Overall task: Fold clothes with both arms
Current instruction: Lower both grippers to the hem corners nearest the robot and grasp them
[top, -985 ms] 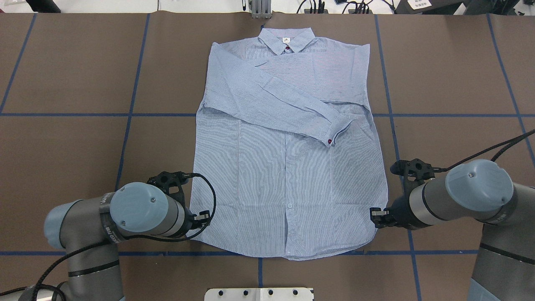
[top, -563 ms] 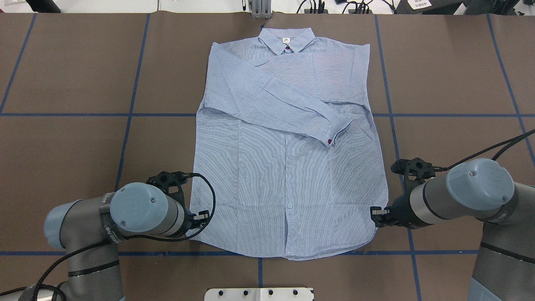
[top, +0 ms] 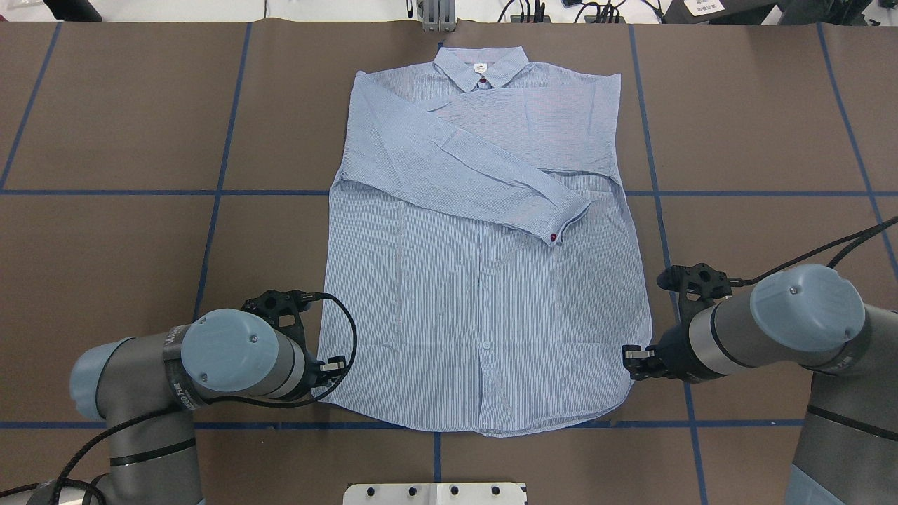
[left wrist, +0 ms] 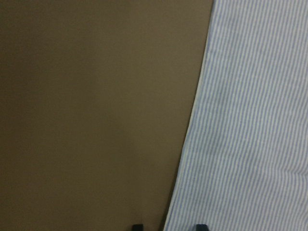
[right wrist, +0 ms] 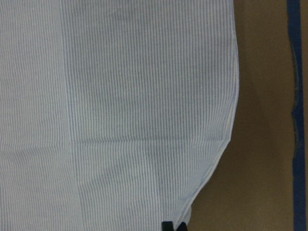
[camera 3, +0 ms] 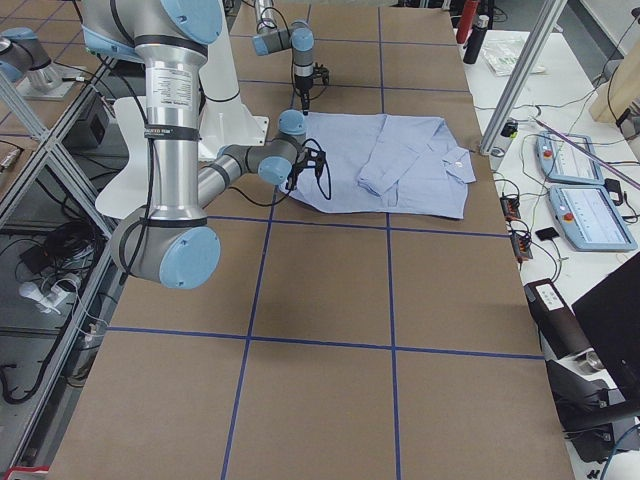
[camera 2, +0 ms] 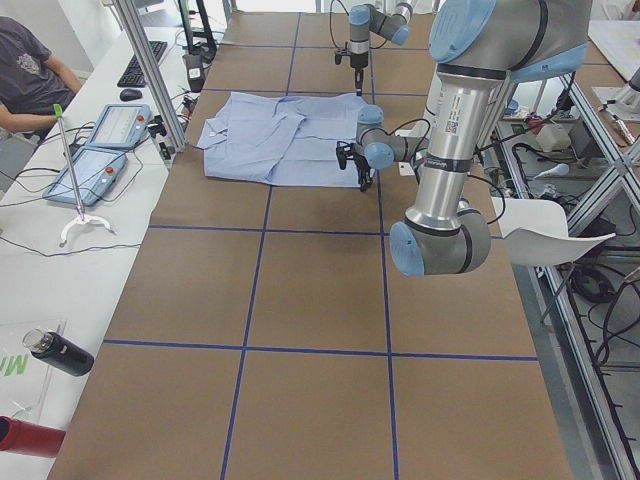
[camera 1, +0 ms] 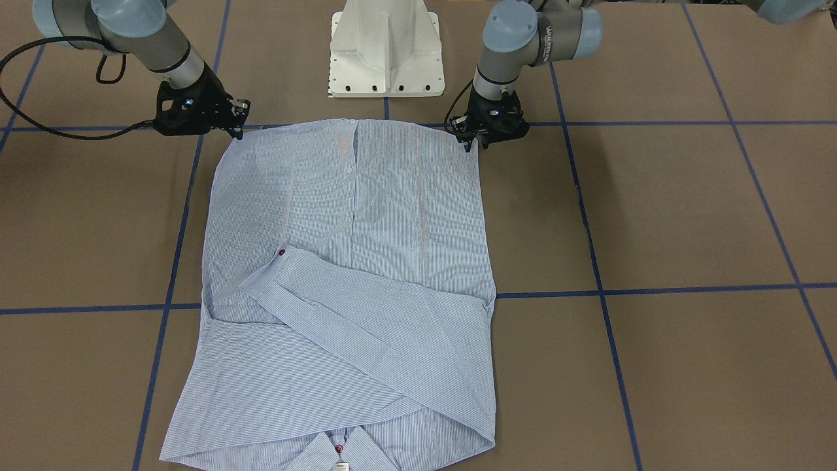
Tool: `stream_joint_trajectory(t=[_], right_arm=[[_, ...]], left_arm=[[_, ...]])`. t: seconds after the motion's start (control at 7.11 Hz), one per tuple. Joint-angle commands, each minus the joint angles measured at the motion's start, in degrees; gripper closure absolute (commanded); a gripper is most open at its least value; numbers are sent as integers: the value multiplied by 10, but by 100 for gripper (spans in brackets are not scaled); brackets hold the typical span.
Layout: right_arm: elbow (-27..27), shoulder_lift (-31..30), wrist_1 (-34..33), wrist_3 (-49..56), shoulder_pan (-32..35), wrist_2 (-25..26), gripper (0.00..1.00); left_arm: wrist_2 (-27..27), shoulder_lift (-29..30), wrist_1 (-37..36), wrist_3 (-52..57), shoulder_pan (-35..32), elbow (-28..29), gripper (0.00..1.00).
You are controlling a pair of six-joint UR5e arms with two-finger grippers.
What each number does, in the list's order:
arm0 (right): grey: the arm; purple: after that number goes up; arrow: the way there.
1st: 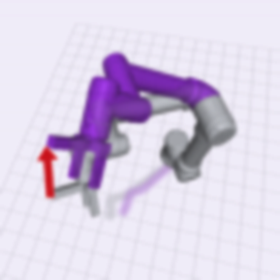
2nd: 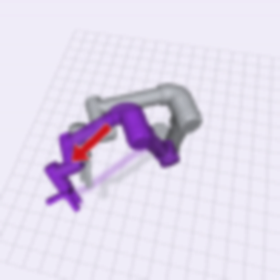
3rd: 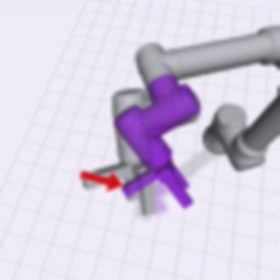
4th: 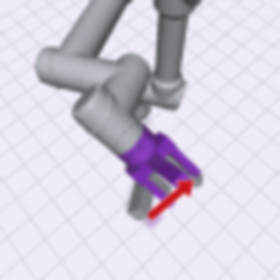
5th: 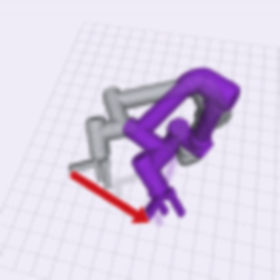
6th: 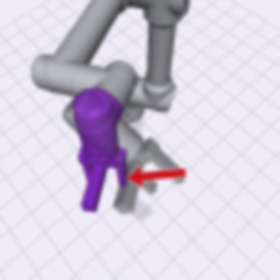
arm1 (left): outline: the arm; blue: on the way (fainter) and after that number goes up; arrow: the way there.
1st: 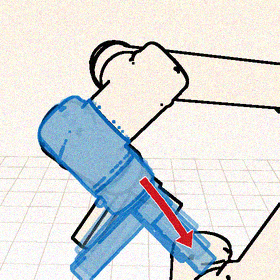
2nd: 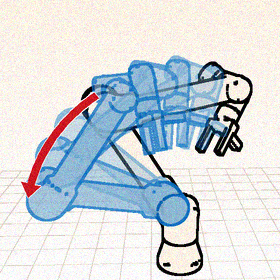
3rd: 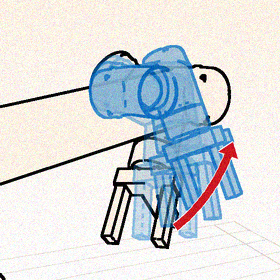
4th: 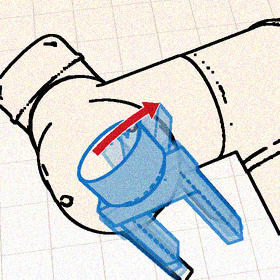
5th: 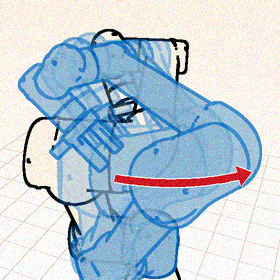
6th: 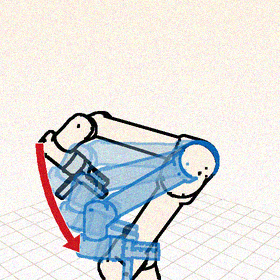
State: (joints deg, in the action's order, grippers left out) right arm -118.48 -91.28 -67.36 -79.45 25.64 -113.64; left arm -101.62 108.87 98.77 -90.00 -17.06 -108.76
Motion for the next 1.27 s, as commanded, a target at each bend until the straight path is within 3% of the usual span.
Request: stream_joint_trajectory(t=[0.0, 0.42, 0.84, 1.13], right_arm=[[0, 0, 0, 0, 1, -1, 100], [0, -1, 0, 1, 3, -1, 100], [-3, -3, -1, 1, 7, -3, 100], [-4, -3, 0, 1, 8, -3, 100]], left_arm=[[-1, 0, -2, 0, 0, -2, 59], [-1, 0, -3, 0, 1, -2, 72], [-4, 4, -11, -1, 1, -13, 100], [-4, 3, -13, -1, 1, -14, 100]])
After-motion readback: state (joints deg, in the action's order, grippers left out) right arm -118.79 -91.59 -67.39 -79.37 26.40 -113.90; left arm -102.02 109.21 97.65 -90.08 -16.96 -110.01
